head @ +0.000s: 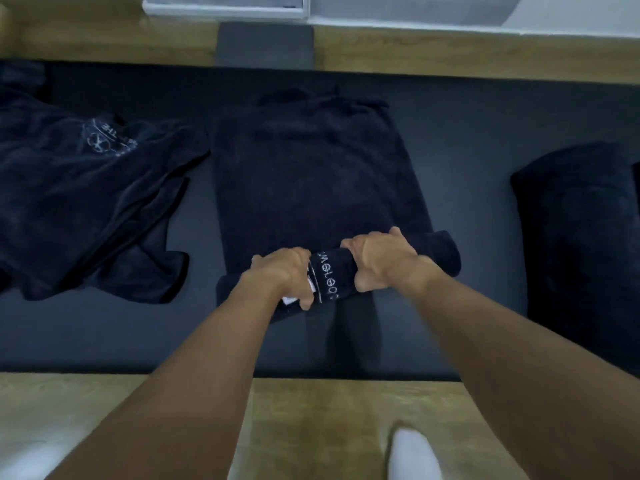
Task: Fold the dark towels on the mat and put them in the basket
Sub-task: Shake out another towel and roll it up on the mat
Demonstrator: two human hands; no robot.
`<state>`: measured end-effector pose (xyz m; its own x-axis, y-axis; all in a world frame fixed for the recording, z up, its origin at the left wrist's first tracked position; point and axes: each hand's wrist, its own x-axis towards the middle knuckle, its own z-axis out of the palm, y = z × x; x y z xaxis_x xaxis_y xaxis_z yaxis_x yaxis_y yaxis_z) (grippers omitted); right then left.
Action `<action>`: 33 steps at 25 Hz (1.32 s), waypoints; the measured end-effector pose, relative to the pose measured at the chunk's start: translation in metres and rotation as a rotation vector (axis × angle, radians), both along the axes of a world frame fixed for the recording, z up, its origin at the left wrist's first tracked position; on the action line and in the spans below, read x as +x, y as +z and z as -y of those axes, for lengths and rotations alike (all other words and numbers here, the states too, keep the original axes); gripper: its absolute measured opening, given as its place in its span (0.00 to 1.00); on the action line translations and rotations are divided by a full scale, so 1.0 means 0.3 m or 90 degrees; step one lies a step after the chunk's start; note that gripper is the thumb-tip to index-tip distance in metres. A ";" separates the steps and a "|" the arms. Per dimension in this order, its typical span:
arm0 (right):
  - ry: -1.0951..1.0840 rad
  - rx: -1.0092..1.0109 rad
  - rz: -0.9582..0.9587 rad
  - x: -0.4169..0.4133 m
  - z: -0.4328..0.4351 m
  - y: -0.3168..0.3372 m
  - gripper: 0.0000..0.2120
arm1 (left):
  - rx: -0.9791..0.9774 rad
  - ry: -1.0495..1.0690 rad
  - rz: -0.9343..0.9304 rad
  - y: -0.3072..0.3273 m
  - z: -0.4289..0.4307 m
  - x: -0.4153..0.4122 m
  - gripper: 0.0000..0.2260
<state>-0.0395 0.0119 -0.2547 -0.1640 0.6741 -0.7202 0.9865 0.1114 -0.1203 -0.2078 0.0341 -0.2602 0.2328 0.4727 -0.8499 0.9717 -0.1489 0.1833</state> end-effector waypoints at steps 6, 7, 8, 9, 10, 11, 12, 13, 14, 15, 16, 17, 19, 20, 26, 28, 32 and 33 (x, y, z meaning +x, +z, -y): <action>-0.067 -0.177 -0.074 0.005 -0.138 0.023 0.30 | 0.543 -0.218 -0.054 -0.046 0.150 -0.006 0.37; -0.060 -0.167 -0.071 0.011 -0.139 0.018 0.30 | 0.518 -0.209 -0.019 -0.053 0.112 -0.014 0.33; -0.050 -0.136 -0.073 0.021 -0.133 0.011 0.31 | 0.473 -0.183 0.028 -0.052 0.064 -0.019 0.29; -0.032 -0.083 -0.069 0.028 -0.111 0.009 0.33 | 0.406 -0.149 0.065 -0.044 0.026 -0.022 0.27; -0.001 -0.003 -0.056 0.036 -0.076 0.007 0.37 | 0.328 -0.118 0.088 -0.033 -0.005 -0.022 0.25; 0.039 0.099 -0.032 0.047 -0.033 -0.001 0.42 | 0.262 -0.089 0.111 -0.029 -0.041 -0.022 0.23; 0.078 0.203 0.002 0.054 0.013 -0.016 0.46 | 0.199 -0.052 0.138 -0.028 -0.077 -0.021 0.21; 0.112 0.297 0.039 0.050 0.051 -0.038 0.48 | 0.141 -0.016 0.162 -0.025 -0.110 -0.022 0.19; 0.131 0.372 0.062 0.043 0.069 -0.064 0.47 | 0.097 -0.002 0.173 -0.020 -0.133 -0.024 0.18; 0.130 0.425 0.058 0.041 0.067 -0.085 0.41 | 0.075 -0.003 0.171 -0.018 -0.143 -0.024 0.19; 0.115 0.451 0.036 0.039 0.047 -0.094 0.35 | 0.083 -0.008 0.158 -0.017 -0.142 -0.022 0.21; 0.103 0.446 0.015 0.038 0.024 -0.087 0.30 | 0.135 -0.016 0.142 -0.023 -0.120 -0.019 0.24; 0.089 0.348 -0.040 0.038 -0.025 -0.056 0.25 | 0.408 -0.103 0.061 -0.061 -0.022 -0.027 0.31; 0.062 0.257 -0.064 0.037 -0.055 -0.030 0.24 | 0.597 -0.176 0.025 -0.096 0.038 -0.033 0.35; -0.062 0.065 -0.055 0.016 -0.127 0.030 0.32 | 0.463 -0.135 0.077 -0.022 -0.058 -0.035 0.23; 0.003 0.286 0.032 0.028 -0.045 -0.024 0.39 | 0.301 -0.073 0.107 -0.007 -0.123 -0.028 0.20; 0.044 0.394 0.007 0.040 -0.009 -0.036 0.26 | 0.113 -0.004 0.111 0.017 -0.168 -0.017 0.24; 0.017 0.316 -0.032 0.042 -0.039 -0.016 0.23 | 0.154 -0.012 0.087 0.023 -0.147 -0.010 0.30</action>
<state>-0.0269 0.0235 -0.2595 -0.2119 0.9288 -0.3040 0.9768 0.1920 -0.0946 -0.2108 0.0784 -0.2534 0.3491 0.6527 -0.6724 0.9367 -0.2230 0.2699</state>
